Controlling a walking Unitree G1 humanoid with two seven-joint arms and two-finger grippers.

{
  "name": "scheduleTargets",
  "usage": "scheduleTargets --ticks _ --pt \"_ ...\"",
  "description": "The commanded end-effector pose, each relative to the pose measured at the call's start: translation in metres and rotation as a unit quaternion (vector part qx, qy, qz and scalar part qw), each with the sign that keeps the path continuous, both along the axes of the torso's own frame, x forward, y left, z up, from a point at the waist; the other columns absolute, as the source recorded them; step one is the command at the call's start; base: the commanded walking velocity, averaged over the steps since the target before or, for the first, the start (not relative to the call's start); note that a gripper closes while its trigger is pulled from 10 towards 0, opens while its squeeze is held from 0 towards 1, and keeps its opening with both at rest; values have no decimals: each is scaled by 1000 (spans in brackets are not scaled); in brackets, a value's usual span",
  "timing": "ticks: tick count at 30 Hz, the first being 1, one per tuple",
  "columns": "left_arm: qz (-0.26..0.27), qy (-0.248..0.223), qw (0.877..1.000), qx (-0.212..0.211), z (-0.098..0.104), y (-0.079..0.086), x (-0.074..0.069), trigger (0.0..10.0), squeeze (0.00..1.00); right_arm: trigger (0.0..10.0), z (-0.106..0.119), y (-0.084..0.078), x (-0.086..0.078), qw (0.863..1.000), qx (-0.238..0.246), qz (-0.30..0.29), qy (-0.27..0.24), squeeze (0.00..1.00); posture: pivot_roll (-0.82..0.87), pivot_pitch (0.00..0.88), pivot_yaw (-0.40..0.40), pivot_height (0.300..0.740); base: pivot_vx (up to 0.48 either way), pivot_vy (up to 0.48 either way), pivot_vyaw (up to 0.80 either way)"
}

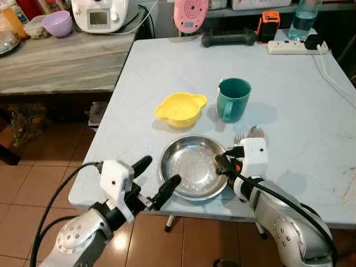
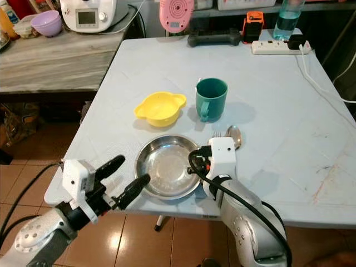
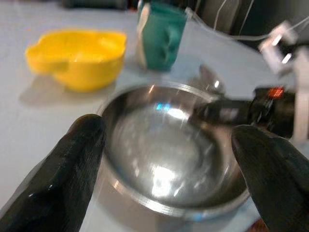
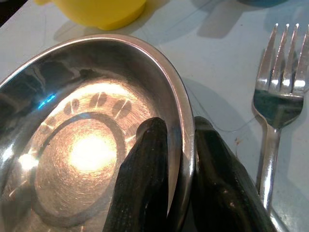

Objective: Setting the table

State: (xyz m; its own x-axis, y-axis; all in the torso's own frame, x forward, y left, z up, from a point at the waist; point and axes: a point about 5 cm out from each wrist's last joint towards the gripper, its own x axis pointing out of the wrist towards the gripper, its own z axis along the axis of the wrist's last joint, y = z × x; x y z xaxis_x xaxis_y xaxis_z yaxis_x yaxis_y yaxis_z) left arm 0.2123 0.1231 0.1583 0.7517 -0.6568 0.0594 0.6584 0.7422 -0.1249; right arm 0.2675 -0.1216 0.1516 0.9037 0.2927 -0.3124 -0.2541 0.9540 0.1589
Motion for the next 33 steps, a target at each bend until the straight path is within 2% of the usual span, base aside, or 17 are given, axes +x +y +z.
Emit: scheduleTargets --ticks 1,7,11,16,19,20,22,24,28,29,30,33 --pt "4 -2 1000 3 6 1 -1 10000 0 0 -7 -2 -2 1000 -7 -5 20 0 -240 177 116 740 0 0 0" --pt "0 9 1000 11 9 -8 -5 10000 0 0 -11 -5 -1 1000 -5 -10 27 0 -241 175 113 740 0 0 0" --pt "14 15 1000 15 4 -2 -4 10000 0 0 -12 -6 0 999 6 -18 30 0 -241 173 114 740 0 0 0" --pt "86 13 996 21 -1 14 4 10000 0 0 -9 -9 6 999 35 -35 19 0 -242 167 116 740 0 0 0" --pt "137 13 990 9 -3 23 17 10000 0 0 -8 -7 9 997 64 -36 18 0 -242 163 113 740 0 0 0" --pt "137 13 990 9 -3 23 17 10000 0 0 -8 -7 9 997 64 -36 18 0 -242 163 113 740 0 0 0" --pt "204 11 979 8 -10 32 29 10000 0 0 -4 -6 10 995 89 -35 2 0 -242 162 113 740 0 0 0" --pt "228 12 973 7 -14 35 33 10000 0 0 0 -4 11 993 109 -33 -17 0 -242 162 113 740 0 0 0" --pt "271 8 962 31 -22 41 39 10000 0 78 1 -4 10 993 111 -31 -30 0 -245 158 109 740 0 0 0" --pt "288 7 957 32 -23 44 41 10000 0 2745 1 -4 9 993 107 -29 -37 0 -246 156 109 740 0 0 0" --pt "302 3 953 34 -23 47 43 10000 0 10000 2 -4 9 994 100 -27 -47 0 -246 156 109 740 0 0 0" --pt "358 -6 933 48 -26 54 51 10000 0 10000 7 -9 8 992 62 -29 -102 0 -247 151 111 740 0 0 0"
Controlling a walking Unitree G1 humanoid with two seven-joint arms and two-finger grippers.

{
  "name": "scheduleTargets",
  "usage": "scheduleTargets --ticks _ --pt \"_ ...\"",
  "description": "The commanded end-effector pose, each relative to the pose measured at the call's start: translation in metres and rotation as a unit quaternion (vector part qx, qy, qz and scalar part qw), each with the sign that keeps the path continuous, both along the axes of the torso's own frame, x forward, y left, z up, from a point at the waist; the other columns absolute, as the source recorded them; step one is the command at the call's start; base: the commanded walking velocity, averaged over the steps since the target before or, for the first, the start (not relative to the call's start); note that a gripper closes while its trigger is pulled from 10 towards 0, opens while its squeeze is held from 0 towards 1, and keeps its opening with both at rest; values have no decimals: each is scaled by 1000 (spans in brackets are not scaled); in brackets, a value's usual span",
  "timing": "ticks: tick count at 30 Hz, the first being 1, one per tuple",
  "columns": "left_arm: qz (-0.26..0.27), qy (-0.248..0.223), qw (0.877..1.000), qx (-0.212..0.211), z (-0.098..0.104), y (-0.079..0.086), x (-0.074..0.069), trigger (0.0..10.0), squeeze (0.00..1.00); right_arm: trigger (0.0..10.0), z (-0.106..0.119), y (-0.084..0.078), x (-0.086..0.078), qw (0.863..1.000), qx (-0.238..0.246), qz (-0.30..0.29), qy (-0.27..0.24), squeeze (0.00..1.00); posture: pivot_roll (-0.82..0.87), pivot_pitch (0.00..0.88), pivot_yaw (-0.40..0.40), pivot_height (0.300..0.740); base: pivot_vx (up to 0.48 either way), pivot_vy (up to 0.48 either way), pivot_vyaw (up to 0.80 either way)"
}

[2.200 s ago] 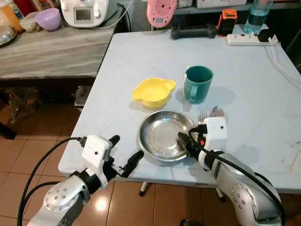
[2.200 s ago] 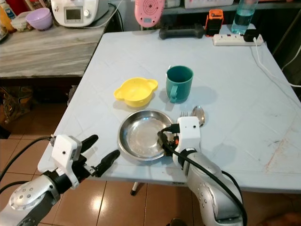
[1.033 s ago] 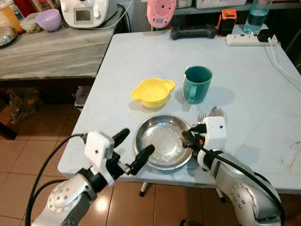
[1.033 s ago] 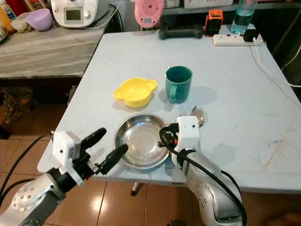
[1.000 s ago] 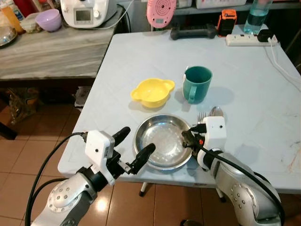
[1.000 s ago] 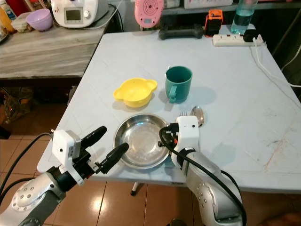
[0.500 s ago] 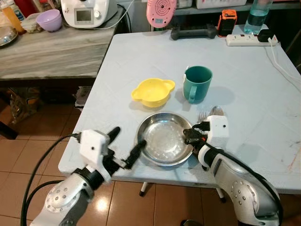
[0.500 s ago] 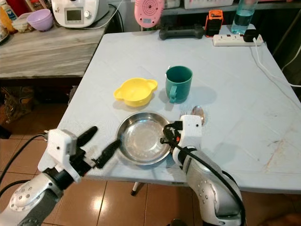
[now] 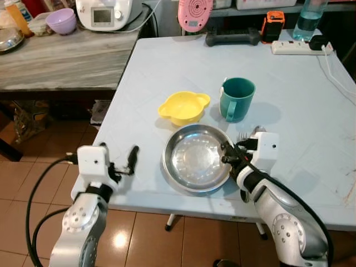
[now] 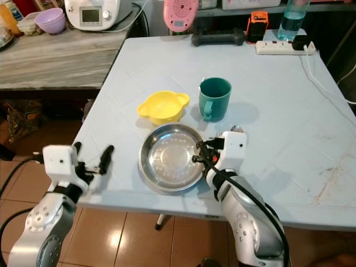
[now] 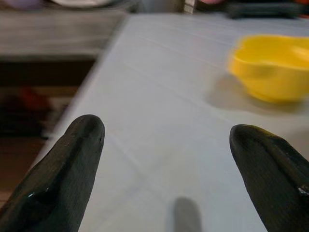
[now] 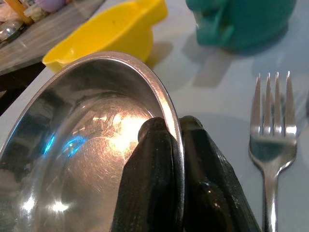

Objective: Setting the table

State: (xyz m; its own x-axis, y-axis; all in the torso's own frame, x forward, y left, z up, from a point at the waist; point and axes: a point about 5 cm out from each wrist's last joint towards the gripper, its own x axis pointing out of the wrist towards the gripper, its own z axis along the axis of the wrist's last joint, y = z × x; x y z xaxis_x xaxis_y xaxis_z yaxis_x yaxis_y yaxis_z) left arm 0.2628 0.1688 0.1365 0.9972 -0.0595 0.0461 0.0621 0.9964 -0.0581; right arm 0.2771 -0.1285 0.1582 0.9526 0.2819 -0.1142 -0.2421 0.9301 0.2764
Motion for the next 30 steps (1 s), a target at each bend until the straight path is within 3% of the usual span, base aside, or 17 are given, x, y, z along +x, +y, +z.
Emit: scheduleTargets --ticks 1,12,21,30 --pt "38 5 999 12 -6 9 1 10000 0 10000 1 -3 -2 999 -28 -9 -31 0 -249 148 112 740 0 0 0" --pt "45 0 999 10 -11 8 4 10000 0 10000 0 -7 -2 997 -39 -30 -60 0 -252 142 115 740 0 0 0" --pt "33 5 999 -5 -13 4 5 10000 0 10000 1 -6 0 997 7 -47 -58 0 -247 146 122 740 0 0 0" --pt "18 6 1000 -6 -13 2 6 10000 0 10000 -2 -9 -1 997 6 -53 -54 0 -249 147 126 740 0 0 0"
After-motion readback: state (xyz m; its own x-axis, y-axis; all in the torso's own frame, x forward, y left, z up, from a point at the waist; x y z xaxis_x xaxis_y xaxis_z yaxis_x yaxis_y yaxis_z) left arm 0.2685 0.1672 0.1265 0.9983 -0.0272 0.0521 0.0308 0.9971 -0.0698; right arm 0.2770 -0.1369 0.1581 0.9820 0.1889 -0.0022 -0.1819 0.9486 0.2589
